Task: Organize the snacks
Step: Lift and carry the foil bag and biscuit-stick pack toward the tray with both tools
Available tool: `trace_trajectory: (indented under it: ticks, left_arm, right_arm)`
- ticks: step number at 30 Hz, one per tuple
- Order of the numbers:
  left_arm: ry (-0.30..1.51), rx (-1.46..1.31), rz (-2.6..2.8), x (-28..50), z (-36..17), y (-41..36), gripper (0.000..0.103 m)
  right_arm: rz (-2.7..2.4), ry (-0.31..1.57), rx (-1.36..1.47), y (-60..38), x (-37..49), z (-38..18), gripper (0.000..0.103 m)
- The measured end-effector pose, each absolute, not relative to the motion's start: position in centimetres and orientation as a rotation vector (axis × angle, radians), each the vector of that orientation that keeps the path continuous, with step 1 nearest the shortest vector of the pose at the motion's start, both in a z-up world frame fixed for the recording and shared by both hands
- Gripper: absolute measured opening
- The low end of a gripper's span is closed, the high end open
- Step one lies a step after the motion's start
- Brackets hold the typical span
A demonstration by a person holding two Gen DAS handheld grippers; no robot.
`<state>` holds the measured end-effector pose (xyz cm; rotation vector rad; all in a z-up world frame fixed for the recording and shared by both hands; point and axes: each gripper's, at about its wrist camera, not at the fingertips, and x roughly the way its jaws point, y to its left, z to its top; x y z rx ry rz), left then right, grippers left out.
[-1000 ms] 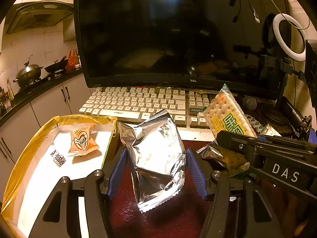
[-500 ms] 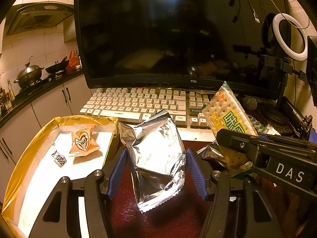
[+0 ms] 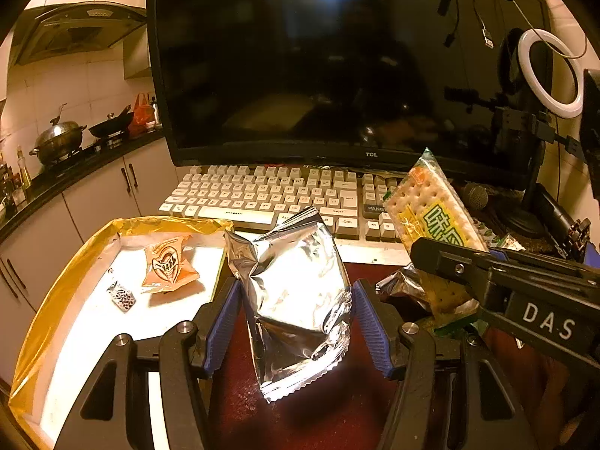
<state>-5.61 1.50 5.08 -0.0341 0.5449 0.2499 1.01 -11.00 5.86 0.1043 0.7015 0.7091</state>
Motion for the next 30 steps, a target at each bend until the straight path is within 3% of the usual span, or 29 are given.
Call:
trace_trajectory:
  ticks: [9,18,30]
  left_arm:
    - [0.555,-0.086,0.245,-7.5,6.2,3.7,0.065]
    - [0.581,-0.225,0.299,-11.8,8.1,11.8,0.065]
    - [0.717,-0.29,0.385,-12.0,5.3,18.4,0.065]
  right_arm:
    - [0.767,0.735,0.142,-10.5,1.3,5.7,0.018]
    - [0.908,0.787,0.179,-7.5,-1.1,6.6,0.018]
    - [1.094,0.938,0.176,1.2,-4.1,5.8,0.018]
